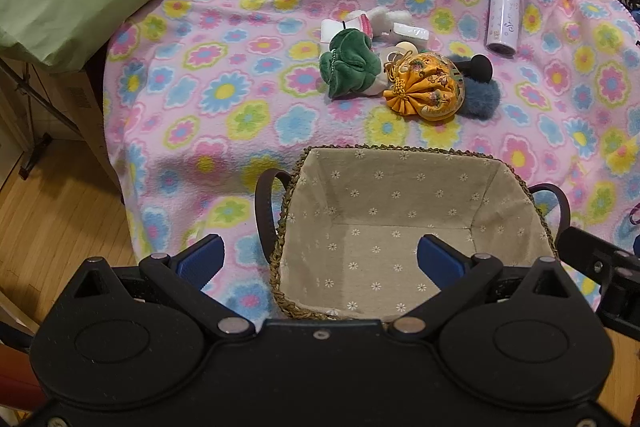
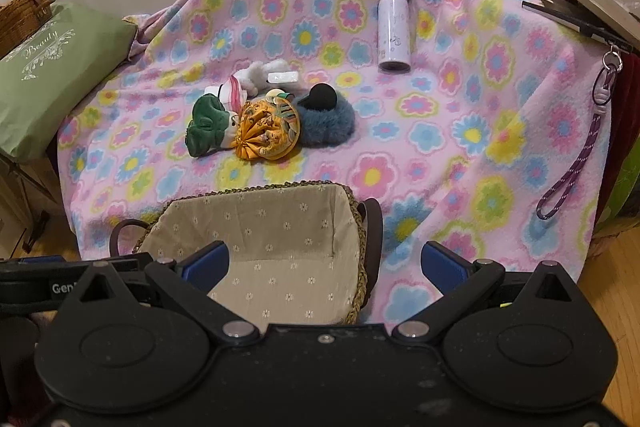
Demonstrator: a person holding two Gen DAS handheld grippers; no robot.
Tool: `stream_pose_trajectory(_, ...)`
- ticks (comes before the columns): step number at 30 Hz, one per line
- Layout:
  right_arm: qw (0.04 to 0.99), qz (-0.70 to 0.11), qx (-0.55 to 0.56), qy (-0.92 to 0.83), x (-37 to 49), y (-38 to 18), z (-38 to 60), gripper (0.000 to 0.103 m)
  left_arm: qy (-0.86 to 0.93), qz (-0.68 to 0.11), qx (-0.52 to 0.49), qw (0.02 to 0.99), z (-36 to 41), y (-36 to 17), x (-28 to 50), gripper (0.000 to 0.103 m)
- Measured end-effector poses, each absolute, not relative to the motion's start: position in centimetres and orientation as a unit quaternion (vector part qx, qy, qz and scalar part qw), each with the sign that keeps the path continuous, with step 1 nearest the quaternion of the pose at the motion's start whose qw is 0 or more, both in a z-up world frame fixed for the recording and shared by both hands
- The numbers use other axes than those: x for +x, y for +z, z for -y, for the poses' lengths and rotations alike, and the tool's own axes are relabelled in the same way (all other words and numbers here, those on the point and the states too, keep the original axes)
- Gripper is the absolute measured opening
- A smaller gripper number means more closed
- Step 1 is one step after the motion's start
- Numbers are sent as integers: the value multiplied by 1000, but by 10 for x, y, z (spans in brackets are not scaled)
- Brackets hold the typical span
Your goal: Organize soft objects
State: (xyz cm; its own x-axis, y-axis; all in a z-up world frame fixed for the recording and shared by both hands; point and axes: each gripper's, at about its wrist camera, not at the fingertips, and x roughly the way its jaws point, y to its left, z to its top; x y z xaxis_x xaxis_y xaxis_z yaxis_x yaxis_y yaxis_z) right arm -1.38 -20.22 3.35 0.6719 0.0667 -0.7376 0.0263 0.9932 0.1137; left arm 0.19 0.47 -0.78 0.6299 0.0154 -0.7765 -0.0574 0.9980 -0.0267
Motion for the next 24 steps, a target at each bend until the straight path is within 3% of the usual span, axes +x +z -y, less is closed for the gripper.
stream_pose_trajectory(24,909,-411,64,11,-14,31,203,103,21,-436,-19,900,-4,-7,2,100)
